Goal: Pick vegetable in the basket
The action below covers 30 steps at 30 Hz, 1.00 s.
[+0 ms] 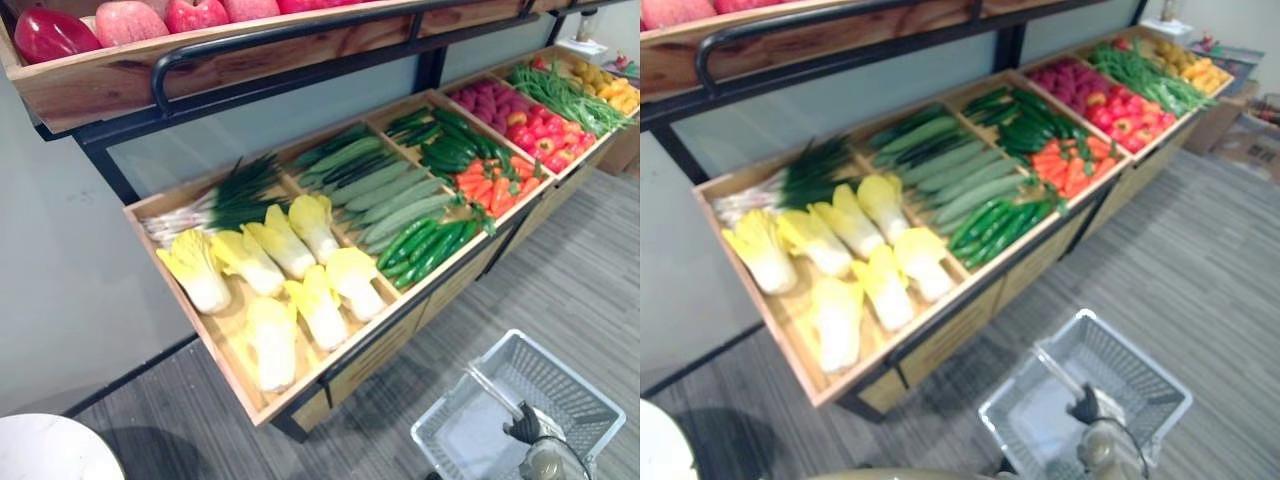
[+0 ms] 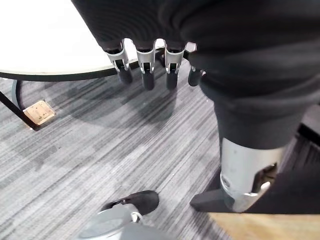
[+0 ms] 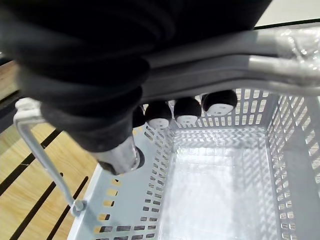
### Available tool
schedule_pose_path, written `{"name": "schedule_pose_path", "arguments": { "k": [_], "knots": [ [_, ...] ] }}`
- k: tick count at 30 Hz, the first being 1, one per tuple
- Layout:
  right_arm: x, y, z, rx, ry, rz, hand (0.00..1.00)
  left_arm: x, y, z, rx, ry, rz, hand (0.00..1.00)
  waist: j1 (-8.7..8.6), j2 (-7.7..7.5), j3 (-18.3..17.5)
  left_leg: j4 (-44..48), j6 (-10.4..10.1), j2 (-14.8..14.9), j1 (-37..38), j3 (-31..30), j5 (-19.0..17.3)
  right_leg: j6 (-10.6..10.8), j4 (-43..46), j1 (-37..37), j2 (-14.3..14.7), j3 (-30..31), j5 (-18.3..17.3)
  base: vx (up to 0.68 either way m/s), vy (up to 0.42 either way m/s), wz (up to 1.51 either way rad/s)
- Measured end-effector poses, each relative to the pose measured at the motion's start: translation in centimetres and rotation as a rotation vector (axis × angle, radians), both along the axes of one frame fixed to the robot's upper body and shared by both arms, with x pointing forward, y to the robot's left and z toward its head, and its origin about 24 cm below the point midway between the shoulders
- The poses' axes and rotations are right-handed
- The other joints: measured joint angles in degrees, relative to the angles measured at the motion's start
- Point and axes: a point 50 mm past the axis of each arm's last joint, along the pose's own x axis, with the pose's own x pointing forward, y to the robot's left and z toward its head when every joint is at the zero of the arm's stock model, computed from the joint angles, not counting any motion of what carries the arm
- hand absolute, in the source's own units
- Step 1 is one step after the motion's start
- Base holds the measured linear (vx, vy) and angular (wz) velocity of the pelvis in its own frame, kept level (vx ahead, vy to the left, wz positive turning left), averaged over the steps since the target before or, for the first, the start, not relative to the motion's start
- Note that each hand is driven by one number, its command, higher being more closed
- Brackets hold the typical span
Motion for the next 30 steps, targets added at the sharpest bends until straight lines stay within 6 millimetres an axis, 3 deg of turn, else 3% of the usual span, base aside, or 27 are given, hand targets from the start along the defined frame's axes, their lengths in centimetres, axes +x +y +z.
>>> {"name": "schedule_pose_path", "arguments": {
  "k": [4, 9, 14, 18, 22, 26, 30],
  "knots": [
    [-0.6, 0.2, -0.3, 0.003, -0.001, -0.019, 1.0, 1.0, 0.7, 0.5, 0.003, -0.138, 0.215, 0.0, -0.09, -0.16, -0.38, -0.01, 0.12, -0.03, -0.79, -1.03, 0.09, 0.01, -0.24, 0.05, 0.0, -0.84, -0.01, 0.0, -0.007, 0.09],
    [-1.1, 0.0, -0.4, 0.004, 0.001, -0.029, 1.0, 0.6, 2.0, 1.0, 0.049, -0.212, 0.499, 0.0, -0.13, -0.52, -1.14, -0.25, 0.17, -0.06, -0.77, -1.16, 0.13, 0.01, -0.65, 0.29, 0.06, -1.05, 0.01, 0.01, -0.004, 0.03],
    [-1.1, 0.0, -0.3, 0.0, -0.015, -0.028, 1.0, 1.9, 3.7, 2.4, 0.132, -0.334, 0.622, 0.0, -0.08, -0.94, -1.37, -0.24, 0.18, -0.06, -0.78, -1.16, 0.14, -0.01, -0.68, 0.29, 0.06, -1.03, 0.02, 0.0, 0.0, 0.0],
    [-1.1, 0.1, -0.3, 0.001, -0.019, -0.025, 1.0, 4.0, 5.4, 4.7, 0.216, -0.495, 0.651, 0.0, 0.0, -1.23, -1.56, -0.25, 0.21, -0.06, -0.81, -1.16, 0.15, 0.0, -0.7, 0.27, 0.06, -1.02, 0.03, 0.0, 0.0, 0.0],
    [-0.9, 0.1, -0.2, 0.005, -0.033, -0.018, 1.0, 6.7, 6.0, 8.5, 0.297, -0.734, 0.627, 0.0, 0.09, -1.24, -1.6, -0.29, 0.21, -0.07, -0.94, -1.16, 0.15, 0.0, -0.71, 0.11, 0.07, -1.0, 0.03, 0.0, 0.0, 0.0],
    [-0.6, 0.1, 0.1, -0.001, -0.049, -0.011, 1.0, 9.0, 5.0, 11.6, 0.337, -0.886, 0.479, 0.0, 0.06, -1.21, -1.61, -0.51, 0.25, -0.16, -0.95, -1.1, 0.17, 0.02, -0.72, -0.05, 0.03, -0.91, 0.05, 0.0, 0.0, 0.0],
    [-0.1, 0.2, 0.6, -0.008, -0.075, 0.003, 1.0, 10.9, 3.8, 13.5, 0.323, -0.973, 0.341, 0.0, -0.03, -1.09, -1.61, -0.5, 0.35, -0.22, -0.94, -0.98, 0.12, 0.03, -0.72, -0.13, -0.01, -0.77, 0.06, 0.0, 0.0, 0.0]
  ]
}}
